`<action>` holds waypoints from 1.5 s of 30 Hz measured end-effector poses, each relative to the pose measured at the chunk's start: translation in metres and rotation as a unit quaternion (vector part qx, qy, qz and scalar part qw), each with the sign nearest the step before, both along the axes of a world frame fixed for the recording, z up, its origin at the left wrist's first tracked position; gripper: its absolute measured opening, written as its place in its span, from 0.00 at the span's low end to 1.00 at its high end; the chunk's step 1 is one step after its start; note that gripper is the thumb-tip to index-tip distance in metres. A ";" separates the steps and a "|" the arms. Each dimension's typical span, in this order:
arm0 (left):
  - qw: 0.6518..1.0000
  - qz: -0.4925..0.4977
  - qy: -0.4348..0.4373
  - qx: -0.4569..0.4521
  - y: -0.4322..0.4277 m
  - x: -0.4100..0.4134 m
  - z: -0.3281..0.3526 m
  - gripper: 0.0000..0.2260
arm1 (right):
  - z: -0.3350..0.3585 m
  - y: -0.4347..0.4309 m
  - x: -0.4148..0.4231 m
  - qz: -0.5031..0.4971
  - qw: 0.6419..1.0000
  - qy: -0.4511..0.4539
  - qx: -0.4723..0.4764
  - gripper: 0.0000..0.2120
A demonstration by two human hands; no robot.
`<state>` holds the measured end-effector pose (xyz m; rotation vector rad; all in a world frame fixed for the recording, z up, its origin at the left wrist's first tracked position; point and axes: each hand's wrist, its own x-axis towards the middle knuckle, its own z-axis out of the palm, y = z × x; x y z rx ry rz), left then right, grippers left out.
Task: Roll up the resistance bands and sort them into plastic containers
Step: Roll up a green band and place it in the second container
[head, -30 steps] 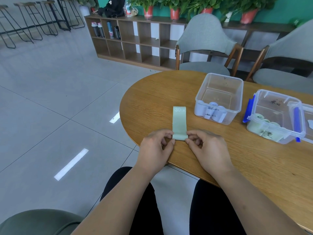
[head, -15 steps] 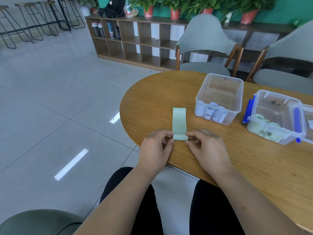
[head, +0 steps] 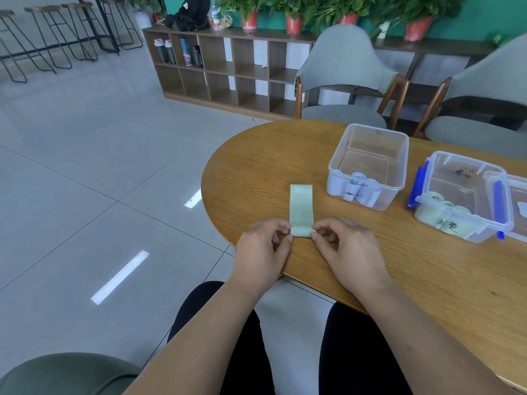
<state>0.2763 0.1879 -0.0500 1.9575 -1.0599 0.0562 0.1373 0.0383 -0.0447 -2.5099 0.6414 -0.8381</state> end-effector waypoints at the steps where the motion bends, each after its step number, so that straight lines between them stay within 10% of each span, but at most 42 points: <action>1: 1.000 0.002 -0.007 0.002 0.000 0.000 0.000 0.08 | -0.001 0.000 0.000 -0.001 1.000 0.003 -0.001 0.08; 45: 0.999 -0.003 -0.042 -0.019 -0.002 -0.001 -0.007 0.11 | -0.005 -0.004 0.002 0.006 1.000 0.005 -0.003 0.14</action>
